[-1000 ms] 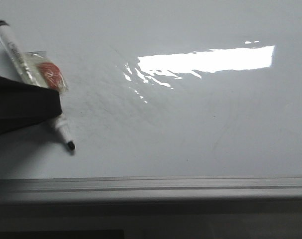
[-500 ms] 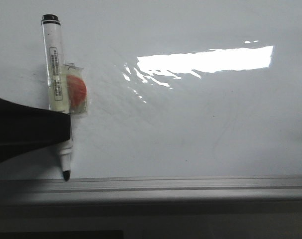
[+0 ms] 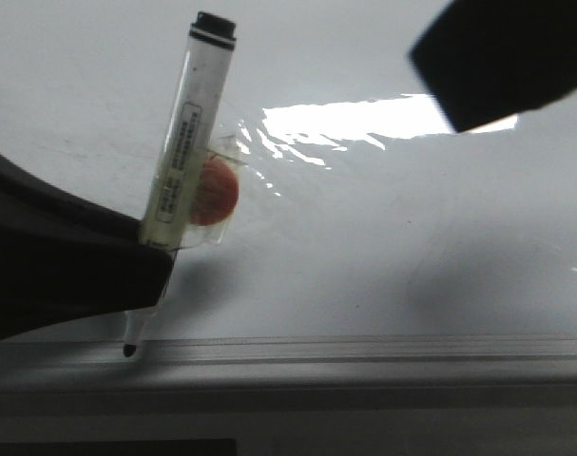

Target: Write number 9 on whiteboard

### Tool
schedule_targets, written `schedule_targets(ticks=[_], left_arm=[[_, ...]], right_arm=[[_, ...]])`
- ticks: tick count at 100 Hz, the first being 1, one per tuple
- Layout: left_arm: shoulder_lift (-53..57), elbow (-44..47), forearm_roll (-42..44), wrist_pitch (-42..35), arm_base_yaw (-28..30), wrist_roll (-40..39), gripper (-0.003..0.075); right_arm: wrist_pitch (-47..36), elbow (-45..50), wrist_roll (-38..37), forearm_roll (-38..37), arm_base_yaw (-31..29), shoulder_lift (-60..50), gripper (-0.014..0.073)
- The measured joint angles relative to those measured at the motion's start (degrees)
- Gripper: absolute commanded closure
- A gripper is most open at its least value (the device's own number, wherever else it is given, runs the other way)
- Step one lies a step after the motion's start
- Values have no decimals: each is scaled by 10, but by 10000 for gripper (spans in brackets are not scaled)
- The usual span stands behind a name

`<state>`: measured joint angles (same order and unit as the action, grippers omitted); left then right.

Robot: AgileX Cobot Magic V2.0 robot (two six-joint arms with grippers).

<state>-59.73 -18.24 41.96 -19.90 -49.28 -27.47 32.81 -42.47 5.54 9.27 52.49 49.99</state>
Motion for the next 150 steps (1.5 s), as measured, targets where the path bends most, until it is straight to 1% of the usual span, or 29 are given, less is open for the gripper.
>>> schedule_targets(ticks=[8, 19, 33, 43, 50, 57, 69, 76, 79, 83, 88, 93, 96, 98, 103, 119, 130, 140, 150], left_arm=[[1, -7, 52, 10, 0, 0, 741], [1, -10, 93, 18, 0, 0, 741], [1, -10, 109, 18, 0, 0, 741], [1, -10, 111, 18, 0, 0, 741], [1, -10, 111, 18, 0, 0, 741], [1, -10, 111, 18, 0, 0, 741], [1, -10, 111, 19, 0, 0, 741], [1, -10, 110, 20, 0, 0, 738], [1, -10, 109, 20, 0, 0, 734], [1, -10, 109, 21, 0, 0, 706], [1, -10, 109, 21, 0, 0, 645], [1, -10, 109, 21, 0, 0, 555], [1, -10, 109, 21, 0, 0, 524], [1, -10, 109, 21, 0, 0, 487], [1, -10, 104, 21, 0, 0, 447], [12, -10, 98, 31, 0, -4, 437], [56, -10, 96, 71, 0, -34, 437], [119, -10, 94, 112, 0, -51, 437], [184, -10, 84, 149, 0, -56, 437]], right_arm=[[-5, -22, 0, 0, 10, 38, 219], [-12, -46, 0, 0, 11, 83, 219], [-15, -71, 0, 0, 12, 126, 221], [-28, -80, 0, 0, 12, 153, 260], [-32, -85, 0, 0, 12, 170, 308], [-33, -90, 1, 0, 12, 182, 379], [-33, -97, 1, 4, 12, 189, 533], [-33, -99, 1, 8, 14, 189, 608], [-33, -99, 1, 9, 14, 189, 634], [-33, -99, 1, 11, 14, 189, 662], [-33, -99, 1, 12, 14, 189, 664], [-33, -99, 1, 13, 14, 189, 664], [-30, -101, 1, 14, 14, 189, 664], [-29, -101, 1, 14, 14, 189, 664], [-23, -101, 1, 13, 14, 189, 664], [-13, -101, 1, 10, 14, 186, 664], [-12, -101, 1, 5, 9, 161, 654], [-10, -101, -1, 4, -14, 125, 645], [-5, -104, -6, 3, -54, 94, 645]])
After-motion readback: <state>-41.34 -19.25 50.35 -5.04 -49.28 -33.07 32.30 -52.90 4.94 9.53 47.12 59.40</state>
